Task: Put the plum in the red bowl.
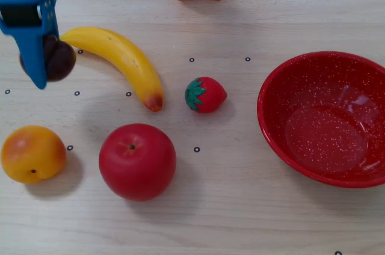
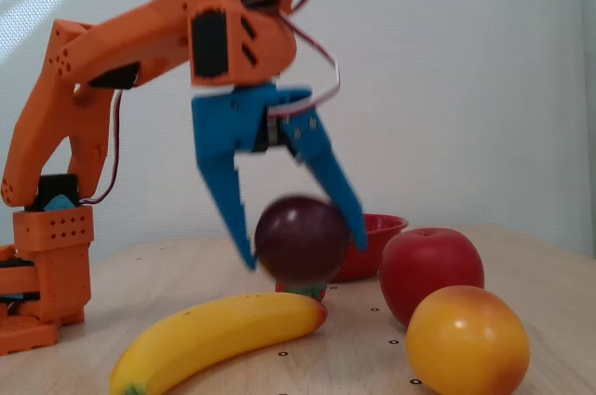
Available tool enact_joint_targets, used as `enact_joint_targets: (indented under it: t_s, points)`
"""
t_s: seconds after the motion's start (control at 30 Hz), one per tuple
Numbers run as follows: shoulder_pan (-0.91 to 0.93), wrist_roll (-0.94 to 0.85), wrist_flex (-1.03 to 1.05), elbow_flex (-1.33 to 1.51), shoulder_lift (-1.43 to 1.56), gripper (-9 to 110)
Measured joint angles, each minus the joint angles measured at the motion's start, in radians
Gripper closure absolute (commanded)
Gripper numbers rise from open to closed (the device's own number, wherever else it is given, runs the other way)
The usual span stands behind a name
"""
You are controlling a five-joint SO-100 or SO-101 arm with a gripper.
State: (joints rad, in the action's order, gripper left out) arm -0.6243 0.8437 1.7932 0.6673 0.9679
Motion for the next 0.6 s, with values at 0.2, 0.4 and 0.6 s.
enact_joint_targets:
  t_s: [0.2, 0.4, 0.6]
  points:
    - [0.167, -0.126, 0.000, 0.000, 0.114, 101]
    - [0.433, -0.308, 0.000, 0.000, 0.242, 101]
    - [0.770, -0.499, 0.000, -0.046, 0.318, 101]
